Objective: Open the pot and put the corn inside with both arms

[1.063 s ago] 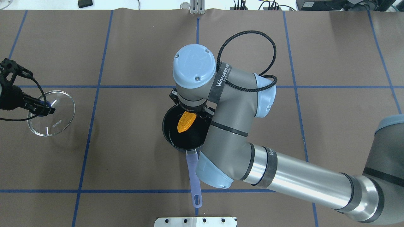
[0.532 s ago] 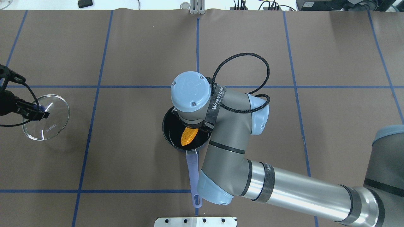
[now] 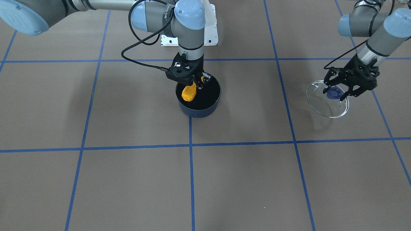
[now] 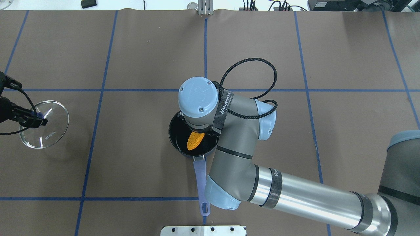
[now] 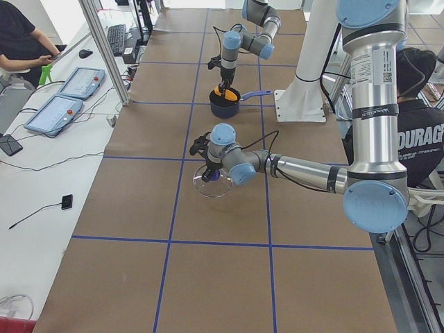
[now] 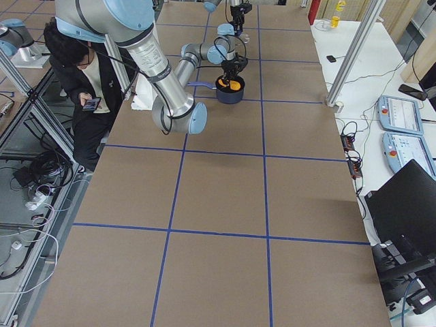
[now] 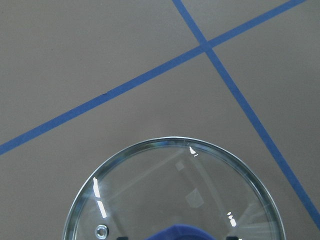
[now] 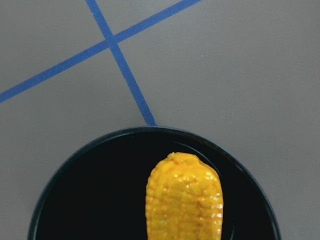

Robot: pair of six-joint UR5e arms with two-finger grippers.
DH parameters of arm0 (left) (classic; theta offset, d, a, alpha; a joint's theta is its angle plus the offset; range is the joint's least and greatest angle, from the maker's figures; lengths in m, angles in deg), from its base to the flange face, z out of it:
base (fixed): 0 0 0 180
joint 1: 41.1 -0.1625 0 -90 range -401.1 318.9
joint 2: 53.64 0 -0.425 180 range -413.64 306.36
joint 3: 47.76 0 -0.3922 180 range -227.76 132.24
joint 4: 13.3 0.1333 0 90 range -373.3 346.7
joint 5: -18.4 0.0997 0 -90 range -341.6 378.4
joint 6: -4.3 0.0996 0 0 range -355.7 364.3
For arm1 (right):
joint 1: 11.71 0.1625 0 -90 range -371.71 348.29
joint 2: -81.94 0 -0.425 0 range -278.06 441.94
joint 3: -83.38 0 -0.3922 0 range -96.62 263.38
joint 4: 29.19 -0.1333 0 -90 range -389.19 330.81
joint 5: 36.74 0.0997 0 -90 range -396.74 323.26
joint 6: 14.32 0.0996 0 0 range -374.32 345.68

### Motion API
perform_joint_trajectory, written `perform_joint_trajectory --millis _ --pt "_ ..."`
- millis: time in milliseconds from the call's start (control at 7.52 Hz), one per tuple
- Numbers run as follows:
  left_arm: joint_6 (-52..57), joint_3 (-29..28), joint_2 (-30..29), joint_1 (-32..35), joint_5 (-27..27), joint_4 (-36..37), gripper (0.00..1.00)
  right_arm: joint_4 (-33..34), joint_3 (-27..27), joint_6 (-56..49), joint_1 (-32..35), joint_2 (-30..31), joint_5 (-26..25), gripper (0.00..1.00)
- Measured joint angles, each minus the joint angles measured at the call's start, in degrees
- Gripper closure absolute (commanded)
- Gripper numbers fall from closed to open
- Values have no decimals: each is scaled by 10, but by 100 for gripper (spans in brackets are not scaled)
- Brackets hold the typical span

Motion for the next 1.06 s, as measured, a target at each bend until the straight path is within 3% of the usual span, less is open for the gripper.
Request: perform_joint_trajectory --millis 399,1063 --pt "1 -6 4 -1 3 0 40 -1 -2 -24 15 -4 -12 0" --pt "-1 -47 -16 -6 8 0 40 -2 -8 -61 69 -9 11 0"
